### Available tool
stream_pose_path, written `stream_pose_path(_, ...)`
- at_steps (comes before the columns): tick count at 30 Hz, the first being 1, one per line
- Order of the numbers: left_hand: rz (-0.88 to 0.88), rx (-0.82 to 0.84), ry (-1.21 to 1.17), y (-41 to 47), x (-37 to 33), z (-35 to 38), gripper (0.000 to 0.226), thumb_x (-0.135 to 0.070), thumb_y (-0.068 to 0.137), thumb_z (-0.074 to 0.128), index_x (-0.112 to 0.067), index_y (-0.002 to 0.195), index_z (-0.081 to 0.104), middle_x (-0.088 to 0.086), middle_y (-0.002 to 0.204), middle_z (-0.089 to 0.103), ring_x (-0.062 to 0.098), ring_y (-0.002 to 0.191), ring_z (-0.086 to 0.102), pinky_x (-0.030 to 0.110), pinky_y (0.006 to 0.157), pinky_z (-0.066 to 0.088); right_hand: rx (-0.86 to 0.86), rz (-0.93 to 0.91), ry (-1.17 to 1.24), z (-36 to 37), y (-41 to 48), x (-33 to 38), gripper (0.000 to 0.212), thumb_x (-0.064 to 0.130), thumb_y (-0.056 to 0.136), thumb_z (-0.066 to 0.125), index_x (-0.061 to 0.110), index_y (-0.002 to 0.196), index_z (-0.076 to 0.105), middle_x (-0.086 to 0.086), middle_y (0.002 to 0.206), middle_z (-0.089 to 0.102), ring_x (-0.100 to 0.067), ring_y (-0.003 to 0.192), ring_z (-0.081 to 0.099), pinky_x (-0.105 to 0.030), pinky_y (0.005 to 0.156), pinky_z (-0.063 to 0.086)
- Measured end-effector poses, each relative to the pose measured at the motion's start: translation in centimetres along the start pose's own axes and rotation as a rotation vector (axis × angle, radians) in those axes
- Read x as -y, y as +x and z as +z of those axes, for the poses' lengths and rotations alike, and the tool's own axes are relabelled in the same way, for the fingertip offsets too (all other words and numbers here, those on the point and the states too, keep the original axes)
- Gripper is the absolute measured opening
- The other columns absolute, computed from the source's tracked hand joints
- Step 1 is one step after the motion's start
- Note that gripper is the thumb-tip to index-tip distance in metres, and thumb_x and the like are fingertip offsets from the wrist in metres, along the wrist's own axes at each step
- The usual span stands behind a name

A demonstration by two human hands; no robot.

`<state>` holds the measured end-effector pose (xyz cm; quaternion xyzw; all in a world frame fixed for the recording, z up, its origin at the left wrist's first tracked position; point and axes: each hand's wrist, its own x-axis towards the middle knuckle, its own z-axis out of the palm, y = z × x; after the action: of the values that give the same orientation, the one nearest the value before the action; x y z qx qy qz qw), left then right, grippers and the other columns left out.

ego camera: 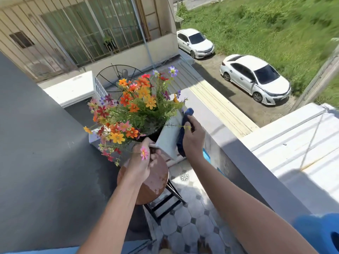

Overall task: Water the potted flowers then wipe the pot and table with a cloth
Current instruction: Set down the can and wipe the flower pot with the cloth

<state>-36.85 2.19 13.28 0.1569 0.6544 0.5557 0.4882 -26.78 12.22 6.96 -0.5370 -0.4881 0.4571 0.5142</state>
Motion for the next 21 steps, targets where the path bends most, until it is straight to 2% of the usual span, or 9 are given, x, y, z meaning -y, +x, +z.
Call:
stream_pose_path(2, -0.001, -0.03, -0.014, 0.1, -0.4, 0.5, 0.031, -0.012, 0.094, 0.043, -0.014, 0.063, 0.043, 0.005, 0.054, 0.05, 0.007, 0.034, 0.033, 0.02, 0.032, 0.017, 0.007, -0.01, 0.027, 0.1, -1.4, 0.4, 0.032, 0.013, 0.099, 0.054, 0.01, 0.128, 0.067, -0.005, 0.127, 0.068, -0.017, 0.119, 0.06, -0.043, 0.105, 0.047)
stream_pose_path(6, 0.033, -0.07, -0.009, 1.0, -0.6, 1.0, 0.029, -0.011, 0.091, 0.042, -0.015, 0.062, 0.039, 0.005, 0.051, 0.045, 0.008, 0.03, 0.031, 0.022, 0.036, 0.021, 0.094, -0.11, 0.113, 0.6, -4.0, 2.4, 0.027, 0.012, 0.101, 0.054, 0.015, 0.123, 0.069, 0.01, 0.112, 0.068, 0.006, 0.104, 0.06, -0.016, 0.09, 0.047)
stream_pose_path(8, 0.042, -0.099, 0.037, 1.6, -0.5, 0.8, 0.023, -0.012, 0.089, 0.043, -0.015, 0.067, 0.037, 0.002, 0.051, 0.039, 0.008, 0.031, 0.027, 0.02, 0.037, 0.02, 0.125, -0.079, 0.19, 0.6, -4.3, 3.4, 0.026, 0.012, 0.102, 0.054, 0.017, 0.122, 0.07, 0.015, 0.106, 0.069, 0.013, 0.091, 0.062, -0.009, 0.08, 0.047)
stream_pose_path(11, 0.025, -0.098, 0.108, 2.0, -0.9, 0.1, 0.008, -0.014, 0.089, 0.045, -0.01, 0.085, 0.04, 0.001, 0.046, 0.045, 0.009, 0.029, 0.027, 0.012, 0.034, 0.015, 0.087, -0.046, 0.264, 0.4, -3.0, 4.3, 0.023, 0.016, 0.102, 0.056, 0.021, 0.117, 0.072, 0.015, 0.106, 0.071, 0.004, 0.097, 0.066, -0.02, 0.085, 0.052)
stream_pose_path(13, 0.041, -0.063, 0.149, 2.0, -1.5, -0.5, 0.008, -0.012, 0.087, 0.044, -0.008, 0.09, 0.038, 0.004, 0.042, 0.05, 0.009, 0.027, 0.025, 0.012, 0.033, 0.014, 0.064, -0.062, 0.257, -0.3, -1.4, 4.4, 0.017, 0.015, 0.102, 0.057, 0.022, 0.11, 0.069, 0.02, 0.097, 0.068, 0.008, 0.089, 0.063, -0.021, 0.083, 0.049)
stream_pose_path(15, 0.073, -0.059, 0.222, 2.2, -1.9, -1.3, 0.006, -0.011, 0.084, 0.045, -0.008, 0.081, 0.04, 0.005, 0.043, 0.047, 0.009, 0.029, 0.024, 0.012, 0.032, 0.015, 0.041, -0.08, 0.239, -1.1, 0.3, 4.5, 0.018, 0.013, 0.101, 0.057, 0.02, 0.108, 0.072, 0.015, 0.096, 0.071, 0.004, 0.088, 0.062, -0.023, 0.082, 0.049)
stream_pose_path(17, 0.111, -0.049, 0.277, 2.1, -2.3, -1.7, 0.017, -0.008, 0.084, 0.046, -0.01, 0.068, 0.04, 0.005, 0.046, 0.045, 0.01, 0.031, 0.028, 0.013, 0.033, 0.016, 0.043, -0.033, 0.263, -1.7, 1.8, 4.5, 0.022, 0.014, 0.1, 0.057, 0.021, 0.109, 0.076, 0.004, 0.104, 0.076, -0.007, 0.094, 0.066, -0.031, 0.087, 0.053)
stream_pose_path(19, 0.161, -0.042, 0.329, 1.8, -2.7, -2.1, 0.018, -0.006, 0.085, 0.047, -0.008, 0.068, 0.047, 0.006, 0.052, 0.048, 0.013, 0.036, 0.034, 0.011, 0.034, 0.016, 0.09, -0.002, 0.273, -2.2, 2.6, 4.8, 0.022, 0.014, 0.101, 0.057, 0.021, 0.106, 0.077, -0.002, 0.098, 0.076, -0.009, 0.083, 0.067, -0.031, 0.078, 0.054)
stream_pose_path(21, 0.174, -0.028, 0.378, 2.5, -2.8, -3.4, 0.015, -0.01, 0.085, 0.048, -0.011, 0.072, 0.056, 0.005, 0.057, 0.049, 0.013, 0.038, 0.038, 0.01, 0.035, 0.019, 0.196, -0.021, 0.24, -3.0, 3.3, 5.2, 0.023, 0.013, 0.102, 0.055, 0.021, 0.104, 0.076, -0.003, 0.085, 0.074, 0.001, 0.059, 0.059, -0.021, 0.061, 0.046)
